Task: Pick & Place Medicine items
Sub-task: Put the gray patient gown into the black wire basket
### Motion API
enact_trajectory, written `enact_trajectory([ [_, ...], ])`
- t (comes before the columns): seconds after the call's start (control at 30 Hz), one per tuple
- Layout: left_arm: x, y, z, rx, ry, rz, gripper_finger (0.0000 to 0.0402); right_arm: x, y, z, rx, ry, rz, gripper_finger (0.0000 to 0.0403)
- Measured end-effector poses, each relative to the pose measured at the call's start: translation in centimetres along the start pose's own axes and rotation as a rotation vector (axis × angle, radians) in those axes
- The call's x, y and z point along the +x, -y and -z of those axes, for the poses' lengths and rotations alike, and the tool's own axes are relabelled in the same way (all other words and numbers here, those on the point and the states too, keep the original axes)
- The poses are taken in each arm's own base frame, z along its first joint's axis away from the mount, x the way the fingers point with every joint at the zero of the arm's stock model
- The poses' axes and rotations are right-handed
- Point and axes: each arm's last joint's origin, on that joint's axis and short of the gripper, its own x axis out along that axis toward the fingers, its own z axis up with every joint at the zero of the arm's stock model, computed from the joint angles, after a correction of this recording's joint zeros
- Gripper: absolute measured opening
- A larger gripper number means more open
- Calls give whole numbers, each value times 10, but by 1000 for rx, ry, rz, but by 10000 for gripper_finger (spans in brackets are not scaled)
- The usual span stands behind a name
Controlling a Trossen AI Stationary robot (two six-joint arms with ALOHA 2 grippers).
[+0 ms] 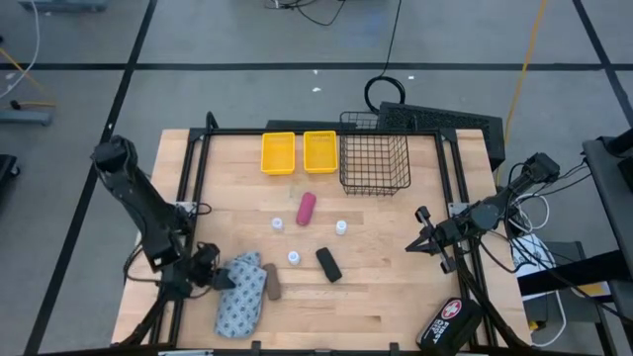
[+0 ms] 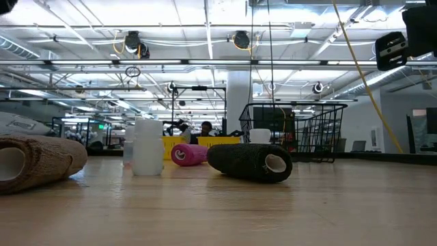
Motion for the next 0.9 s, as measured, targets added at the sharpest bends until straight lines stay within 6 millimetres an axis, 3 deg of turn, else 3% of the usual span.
enact_trajectory([
  [0.23,30,-2,17,-16,2,77,351,0,0,0,0,0,0,0],
  [0.43,50,-2,26,73,4,147,351,0,0,0,0,0,0,0],
  [0.9,65,-6,20,115,72,122,350,0,0,0,0,0,0,0],
])
